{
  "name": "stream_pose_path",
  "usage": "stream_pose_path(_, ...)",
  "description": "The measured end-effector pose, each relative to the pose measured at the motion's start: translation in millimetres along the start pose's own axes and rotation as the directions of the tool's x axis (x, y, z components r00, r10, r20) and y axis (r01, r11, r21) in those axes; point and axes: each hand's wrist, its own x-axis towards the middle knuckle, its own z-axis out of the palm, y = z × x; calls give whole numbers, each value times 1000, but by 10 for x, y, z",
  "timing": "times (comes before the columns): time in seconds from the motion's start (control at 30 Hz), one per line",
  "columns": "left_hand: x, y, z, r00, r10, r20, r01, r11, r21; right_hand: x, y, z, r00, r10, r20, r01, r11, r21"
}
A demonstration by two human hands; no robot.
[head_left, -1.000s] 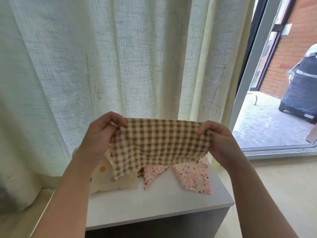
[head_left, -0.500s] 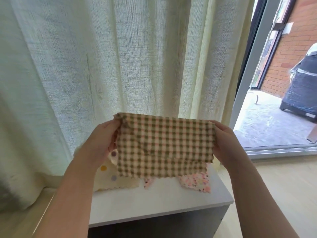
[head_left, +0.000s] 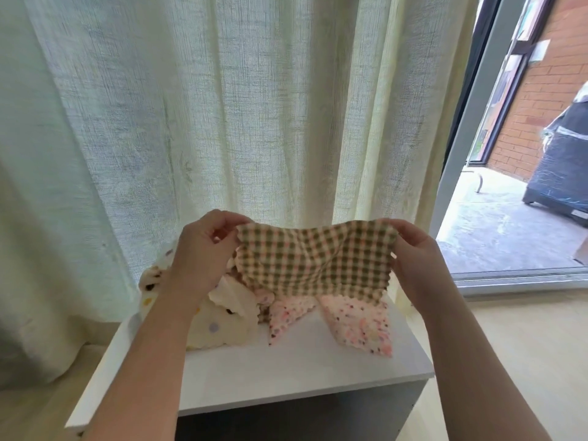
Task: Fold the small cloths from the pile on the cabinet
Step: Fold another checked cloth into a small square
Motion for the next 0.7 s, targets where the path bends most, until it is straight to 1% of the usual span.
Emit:
stream_pose_path(0.07, 6, -34, -48, 998, 33, -44, -33, 999, 14, -1, 3, -1, 995, -91, -28, 88, 991, -98)
stream_pose_path(0.13, 19, -21, -98, 997, 25, -80, -29, 998, -58, 18, 27, -18, 986, -143, -89, 126, 977, -173)
stream_pose_path(0.17, 25, 1, -125, 997, 15, -80, -21, 996, -81, 28, 44, -24, 983, -150, -106, 129, 975, -181)
stream_pose_path(0.3, 24, 63, -153, 997, -65, -48, 59, 990, -130, 44, 94, -8, 982, -148, -121, 128, 979, -158)
stream_pose_path(0.4, 17, 99, -137, 990, -139, -3, 133, 953, -274, 58, 108, 7, 985, -134, -106, 118, 982, -145)
stream_pose_path(0.53, 21, 107, -152, 982, -181, 61, 191, 907, -374, 61, 89, 12, 990, -93, -111, 83, 992, -94)
stream_pose_path(0.6, 14, 99, -156, 978, -189, 90, 209, 914, -347, 57, 70, 18, 989, -85, -119, 78, 995, -61)
stream_pose_path(0.7, 15, 95, -160, 976, -201, 88, 217, 939, -266, 56, 63, -12, 991, -75, -115, 72, 997, -29)
